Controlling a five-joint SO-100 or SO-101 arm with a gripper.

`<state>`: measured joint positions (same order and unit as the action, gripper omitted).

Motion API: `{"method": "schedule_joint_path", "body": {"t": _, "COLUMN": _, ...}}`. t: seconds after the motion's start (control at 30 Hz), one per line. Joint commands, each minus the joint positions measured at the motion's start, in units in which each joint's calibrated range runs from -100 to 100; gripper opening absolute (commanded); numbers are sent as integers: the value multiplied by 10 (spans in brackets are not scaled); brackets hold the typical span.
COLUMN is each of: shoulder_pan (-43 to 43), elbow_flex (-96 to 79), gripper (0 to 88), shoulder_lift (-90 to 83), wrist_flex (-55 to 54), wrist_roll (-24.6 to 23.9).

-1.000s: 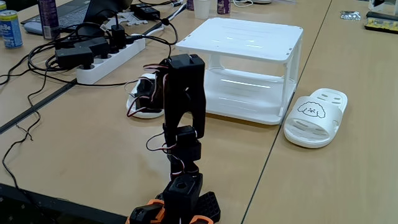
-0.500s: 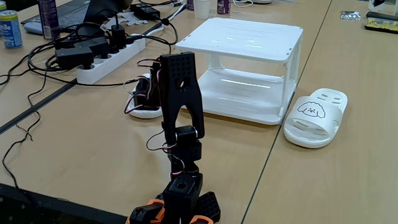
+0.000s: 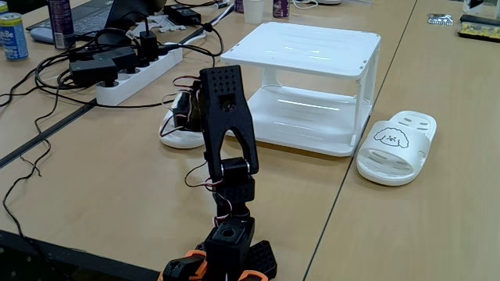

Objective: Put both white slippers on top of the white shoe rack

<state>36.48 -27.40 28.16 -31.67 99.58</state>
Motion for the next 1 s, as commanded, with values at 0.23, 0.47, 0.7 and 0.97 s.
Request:
{"method": "schedule_joint_path", "body": {"t": 0.23, "shoulder_pan": -19, "elbow_flex": 102, "gripper": 218, "shoulder_lift": 58, "wrist_flex": -10, "wrist_roll": 4}}
{"method": "schedule_joint_path", "body": {"t": 0.47, "shoulder_pan": -25, "elbow_flex": 164, "gripper": 215, "shoulder_lift": 96, "wrist_flex": -10, "wrist_roll": 4}}
{"method": "schedule_joint_path", "body": {"t": 0.7, "shoulder_pan": -26, "elbow_flex": 160, "gripper": 105, "shoulder_lift": 93, "wrist_flex": -10, "wrist_roll": 4}}
{"method": "schedule_joint_path", "body": {"t": 0.97, "shoulder_pan": 3, "elbow_flex": 158, "gripper": 8, "shoulder_lift": 87, "wrist_flex": -10, "wrist_roll": 4}}
